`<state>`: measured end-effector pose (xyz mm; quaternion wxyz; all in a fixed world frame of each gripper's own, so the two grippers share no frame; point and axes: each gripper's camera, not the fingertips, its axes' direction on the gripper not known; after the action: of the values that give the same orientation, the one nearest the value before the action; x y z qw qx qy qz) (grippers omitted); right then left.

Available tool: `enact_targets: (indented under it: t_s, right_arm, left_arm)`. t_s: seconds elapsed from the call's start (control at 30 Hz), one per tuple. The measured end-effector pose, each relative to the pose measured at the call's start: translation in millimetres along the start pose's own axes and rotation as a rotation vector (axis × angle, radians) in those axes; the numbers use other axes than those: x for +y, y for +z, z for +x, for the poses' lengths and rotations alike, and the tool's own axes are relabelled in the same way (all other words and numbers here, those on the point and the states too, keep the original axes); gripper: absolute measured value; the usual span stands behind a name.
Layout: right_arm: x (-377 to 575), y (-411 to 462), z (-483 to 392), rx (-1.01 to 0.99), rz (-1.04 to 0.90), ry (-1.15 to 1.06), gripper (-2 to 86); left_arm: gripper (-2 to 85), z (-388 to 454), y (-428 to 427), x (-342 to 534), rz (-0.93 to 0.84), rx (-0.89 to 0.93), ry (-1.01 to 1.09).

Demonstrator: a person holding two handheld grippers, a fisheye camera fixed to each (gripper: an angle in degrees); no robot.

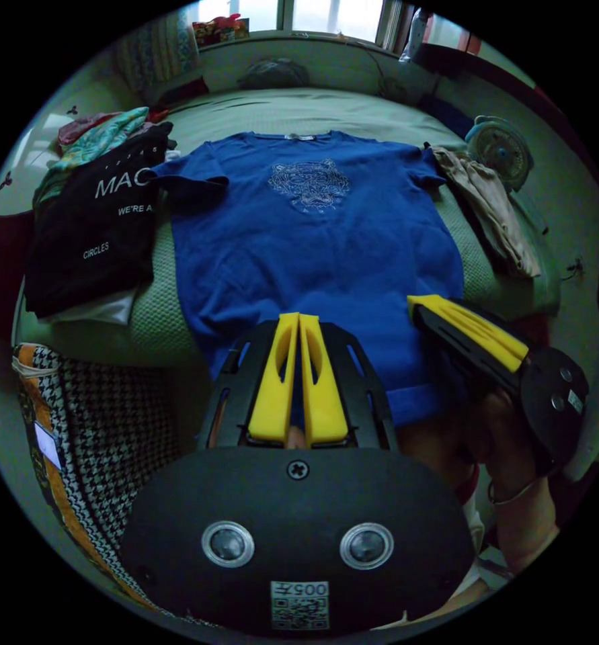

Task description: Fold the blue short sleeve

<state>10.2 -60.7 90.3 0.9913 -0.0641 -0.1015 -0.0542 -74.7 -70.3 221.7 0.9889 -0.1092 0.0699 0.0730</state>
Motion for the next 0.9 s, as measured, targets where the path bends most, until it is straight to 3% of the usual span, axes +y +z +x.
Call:
enact_targets:
  t_s: [0.9]
  right_arm:
    - [25.6,-11.2,-22.9,-0.019,-0.002,0.005,-1.0]
  left_arm:
    - [-0.7,64.4,-12.7,33.1,-0.005,-0.018,0.007]
